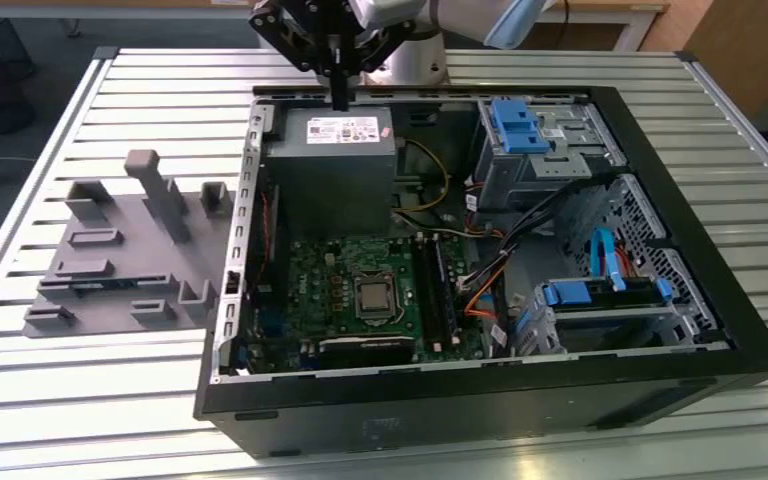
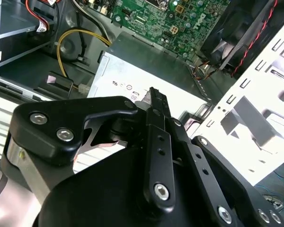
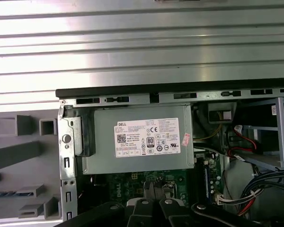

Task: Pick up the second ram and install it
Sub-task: 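Reach for the second ram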

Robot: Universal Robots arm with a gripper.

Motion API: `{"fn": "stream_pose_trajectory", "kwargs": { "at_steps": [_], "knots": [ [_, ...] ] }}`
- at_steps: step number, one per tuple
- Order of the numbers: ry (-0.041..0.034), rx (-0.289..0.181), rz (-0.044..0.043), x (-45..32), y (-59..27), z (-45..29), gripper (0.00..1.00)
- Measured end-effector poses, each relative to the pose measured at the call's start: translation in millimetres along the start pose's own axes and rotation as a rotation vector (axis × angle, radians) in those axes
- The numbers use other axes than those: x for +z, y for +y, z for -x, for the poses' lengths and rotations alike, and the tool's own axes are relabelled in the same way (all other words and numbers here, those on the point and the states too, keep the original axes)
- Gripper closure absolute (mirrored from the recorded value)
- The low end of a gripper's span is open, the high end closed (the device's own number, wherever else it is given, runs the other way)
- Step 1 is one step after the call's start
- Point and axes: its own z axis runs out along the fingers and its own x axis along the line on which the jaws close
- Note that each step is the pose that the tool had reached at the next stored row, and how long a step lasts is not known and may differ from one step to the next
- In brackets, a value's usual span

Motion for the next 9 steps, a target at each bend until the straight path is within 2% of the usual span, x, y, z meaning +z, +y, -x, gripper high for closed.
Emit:
{"fn": "stream_pose_trajectory", "kwargs": {
  "at_steps": [9],
  "knots": [
    [0.0000,0.000,0.0000,-0.1,-0.3,-4.0,0.89]
  ]
}}
